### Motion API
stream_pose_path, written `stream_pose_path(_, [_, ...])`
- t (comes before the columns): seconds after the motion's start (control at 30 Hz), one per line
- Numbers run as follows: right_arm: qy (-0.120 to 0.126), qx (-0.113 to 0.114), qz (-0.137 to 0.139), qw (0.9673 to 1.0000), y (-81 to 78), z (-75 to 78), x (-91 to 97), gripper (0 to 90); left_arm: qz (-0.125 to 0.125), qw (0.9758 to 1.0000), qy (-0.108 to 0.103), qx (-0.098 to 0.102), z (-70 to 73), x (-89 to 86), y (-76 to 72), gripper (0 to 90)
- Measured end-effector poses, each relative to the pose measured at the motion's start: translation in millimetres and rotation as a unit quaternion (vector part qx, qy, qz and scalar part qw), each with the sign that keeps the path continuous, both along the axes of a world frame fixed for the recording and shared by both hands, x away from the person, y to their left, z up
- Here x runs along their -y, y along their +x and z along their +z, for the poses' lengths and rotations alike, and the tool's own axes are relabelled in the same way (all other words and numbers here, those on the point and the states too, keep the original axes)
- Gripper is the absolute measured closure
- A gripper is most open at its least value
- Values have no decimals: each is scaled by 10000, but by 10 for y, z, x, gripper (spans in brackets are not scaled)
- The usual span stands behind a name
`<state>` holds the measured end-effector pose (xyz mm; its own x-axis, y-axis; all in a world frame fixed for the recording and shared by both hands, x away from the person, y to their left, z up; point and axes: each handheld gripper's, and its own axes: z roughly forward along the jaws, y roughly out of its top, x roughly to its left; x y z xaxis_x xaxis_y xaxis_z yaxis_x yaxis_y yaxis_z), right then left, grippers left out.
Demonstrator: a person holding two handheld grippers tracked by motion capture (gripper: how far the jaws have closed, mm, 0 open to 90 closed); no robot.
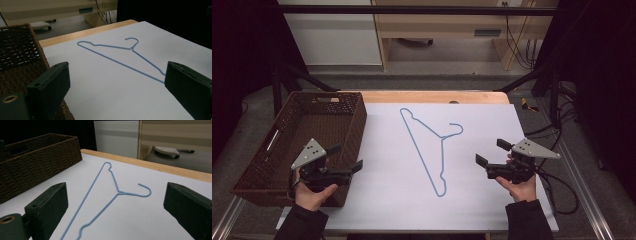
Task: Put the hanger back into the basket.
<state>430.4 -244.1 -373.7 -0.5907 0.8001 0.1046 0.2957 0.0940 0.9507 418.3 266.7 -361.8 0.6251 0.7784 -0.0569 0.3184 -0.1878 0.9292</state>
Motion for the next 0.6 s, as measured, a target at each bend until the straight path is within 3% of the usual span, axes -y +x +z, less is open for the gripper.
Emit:
stream_pose_path(0.3, [5, -6, -50, 10000, 0, 0, -25, 75, 22, 10000, 1, 35, 12, -13, -14, 66])
stream_pose_path(0.6, [-390, -246, -208, 9987, 66, -2, -247, 117, 39, 10000, 28, 53, 26, -12, -26, 69])
